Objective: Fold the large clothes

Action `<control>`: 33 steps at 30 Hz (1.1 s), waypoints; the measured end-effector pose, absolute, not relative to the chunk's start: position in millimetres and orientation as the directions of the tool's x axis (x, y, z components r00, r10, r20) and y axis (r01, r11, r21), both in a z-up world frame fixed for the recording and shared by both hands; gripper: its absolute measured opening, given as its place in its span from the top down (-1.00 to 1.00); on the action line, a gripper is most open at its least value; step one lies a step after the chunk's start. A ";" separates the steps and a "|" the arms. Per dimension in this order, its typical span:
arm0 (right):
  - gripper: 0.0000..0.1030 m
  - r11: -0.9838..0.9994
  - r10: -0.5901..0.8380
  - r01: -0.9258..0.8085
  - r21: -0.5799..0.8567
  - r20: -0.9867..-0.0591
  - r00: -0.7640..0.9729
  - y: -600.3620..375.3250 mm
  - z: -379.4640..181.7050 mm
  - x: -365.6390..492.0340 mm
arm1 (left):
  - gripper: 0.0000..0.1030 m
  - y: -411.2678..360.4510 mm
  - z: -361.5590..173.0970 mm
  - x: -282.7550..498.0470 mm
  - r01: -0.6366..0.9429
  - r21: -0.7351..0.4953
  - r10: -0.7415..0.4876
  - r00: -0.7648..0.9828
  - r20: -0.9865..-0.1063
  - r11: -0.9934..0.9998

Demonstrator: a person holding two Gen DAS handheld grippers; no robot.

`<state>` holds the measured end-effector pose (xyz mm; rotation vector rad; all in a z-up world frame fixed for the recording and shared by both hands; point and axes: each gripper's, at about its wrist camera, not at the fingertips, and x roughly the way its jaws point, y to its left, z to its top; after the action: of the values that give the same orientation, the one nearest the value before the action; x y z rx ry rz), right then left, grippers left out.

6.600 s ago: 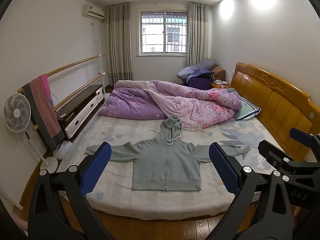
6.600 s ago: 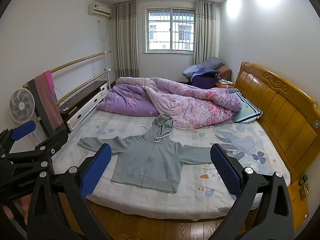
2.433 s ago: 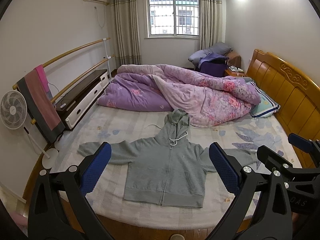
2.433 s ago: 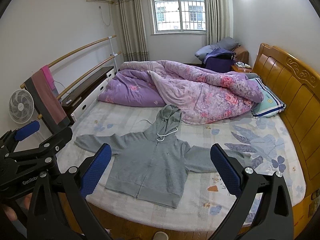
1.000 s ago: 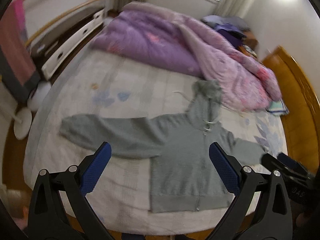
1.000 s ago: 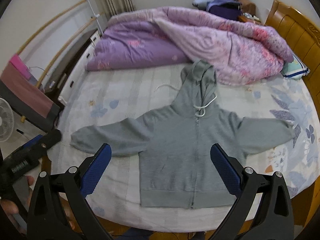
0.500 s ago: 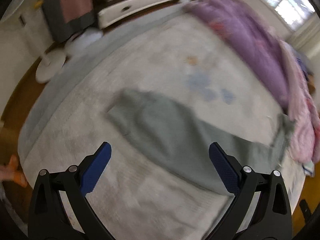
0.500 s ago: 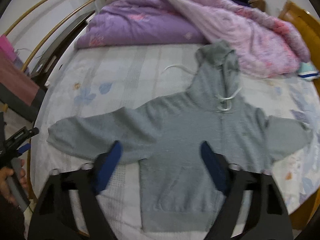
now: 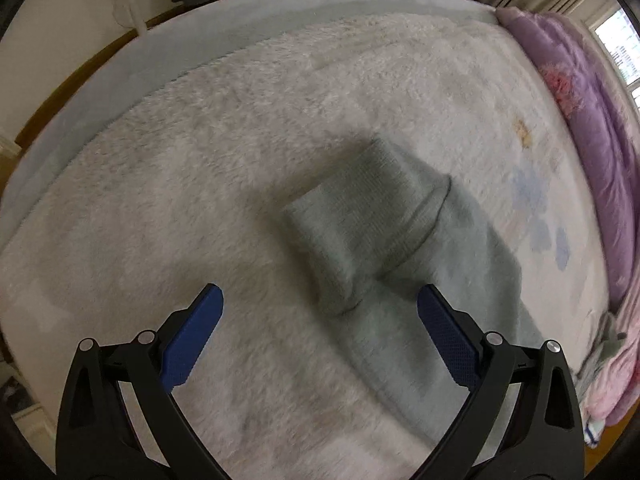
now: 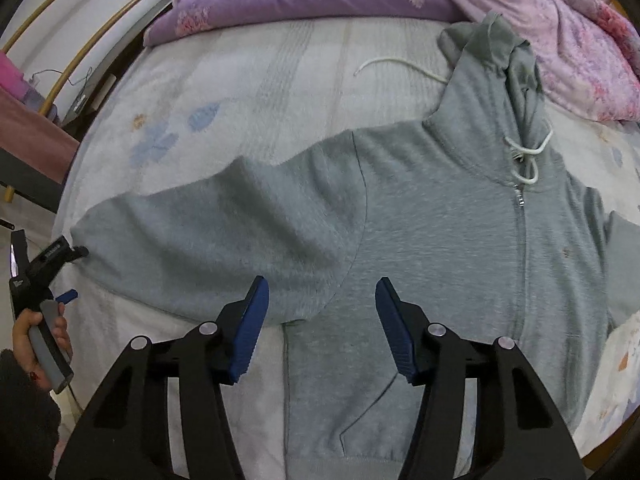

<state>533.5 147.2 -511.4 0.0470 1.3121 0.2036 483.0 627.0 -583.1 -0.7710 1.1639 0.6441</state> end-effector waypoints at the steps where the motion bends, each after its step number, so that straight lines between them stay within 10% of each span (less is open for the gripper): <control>1: 0.02 0.978 0.194 -0.120 0.170 -0.952 0.237 146.5 -517.1 535.7 | -0.67 625.9 -583.3 484.9 -0.777 -0.205 0.047 0.288 -0.957 0.595; 7: 0.82 0.972 0.228 -0.105 0.211 -0.956 0.182 146.3 -557.8 547.2 | 0.69 620.1 -579.9 489.0 -0.690 -0.184 0.053 0.308 -0.950 0.700; 21: 0.96 0.912 0.404 -0.115 0.395 -0.911 0.077 127.9 -587.9 548.0 | 0.74 519.1 -422.7 463.8 -0.539 -0.101 0.246 0.533 -0.810 0.836; 33: 0.90 0.921 0.329 0.085 0.380 -0.877 0.350 -142.7 -492.9 512.9 | 0.74 195.6 -376.6 548.6 -0.108 -0.170 -0.053 0.674 -0.737 0.980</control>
<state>512.9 -142.7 -492.9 0.3933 1.2115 0.1632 548.6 195.6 -376.6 -0.2061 0.8327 0.0311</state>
